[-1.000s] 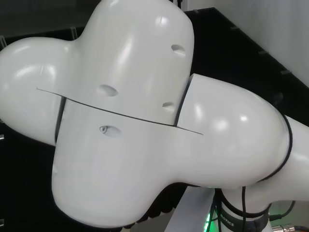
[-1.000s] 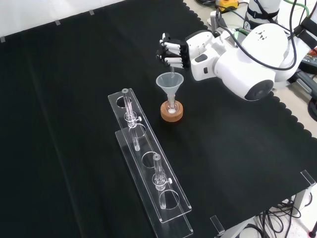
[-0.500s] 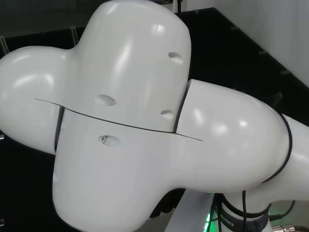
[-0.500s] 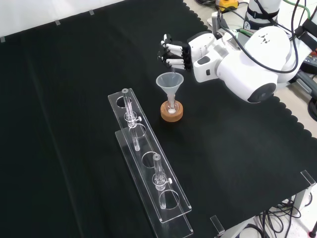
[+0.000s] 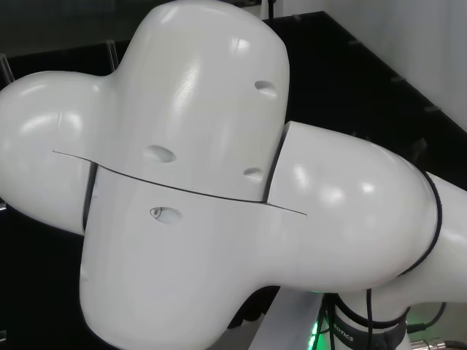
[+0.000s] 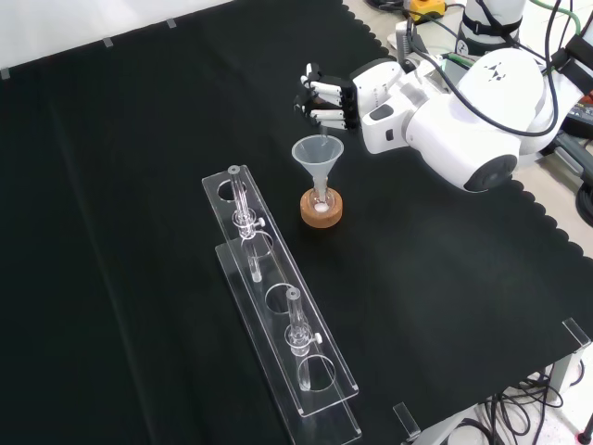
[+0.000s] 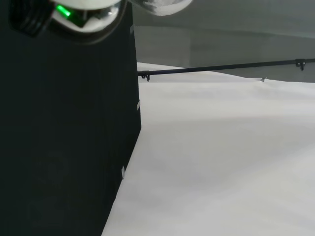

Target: Pour all the NaCl from the weighing funnel into the round-bottom flask.

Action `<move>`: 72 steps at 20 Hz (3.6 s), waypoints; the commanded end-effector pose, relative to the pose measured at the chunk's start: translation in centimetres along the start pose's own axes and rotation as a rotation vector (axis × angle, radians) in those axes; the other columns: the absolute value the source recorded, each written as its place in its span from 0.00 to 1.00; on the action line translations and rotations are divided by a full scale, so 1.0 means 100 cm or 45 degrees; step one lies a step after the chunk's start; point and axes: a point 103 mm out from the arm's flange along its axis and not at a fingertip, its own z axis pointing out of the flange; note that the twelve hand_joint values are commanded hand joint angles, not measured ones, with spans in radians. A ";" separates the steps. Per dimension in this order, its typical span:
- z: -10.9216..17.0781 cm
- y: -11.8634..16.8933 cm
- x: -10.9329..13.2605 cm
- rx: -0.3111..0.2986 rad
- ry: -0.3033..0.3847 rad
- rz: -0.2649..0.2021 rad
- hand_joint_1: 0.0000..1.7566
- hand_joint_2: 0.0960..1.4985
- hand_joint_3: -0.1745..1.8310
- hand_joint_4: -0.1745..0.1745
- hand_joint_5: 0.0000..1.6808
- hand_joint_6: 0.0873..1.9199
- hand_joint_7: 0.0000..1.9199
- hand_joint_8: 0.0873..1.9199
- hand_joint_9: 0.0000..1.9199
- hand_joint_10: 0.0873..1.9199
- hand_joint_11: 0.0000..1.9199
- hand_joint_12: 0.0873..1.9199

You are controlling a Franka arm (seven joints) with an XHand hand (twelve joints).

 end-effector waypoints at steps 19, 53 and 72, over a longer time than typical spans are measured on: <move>0.005 0.005 -0.009 0.060 0.327 -0.023 0.65 0.40 0.39 1.00 0.80 0.24 0.39 0.28 0.62 0.01 0.52 0.46; 0.080 0.022 -0.042 0.233 1.424 -0.064 0.65 0.40 0.39 1.00 0.80 0.24 0.39 0.28 0.62 0.00 0.52 0.45; 0.142 0.038 -0.052 0.342 1.702 -0.038 0.65 0.40 0.39 1.00 0.80 0.24 0.39 0.28 0.62 0.00 0.52 0.45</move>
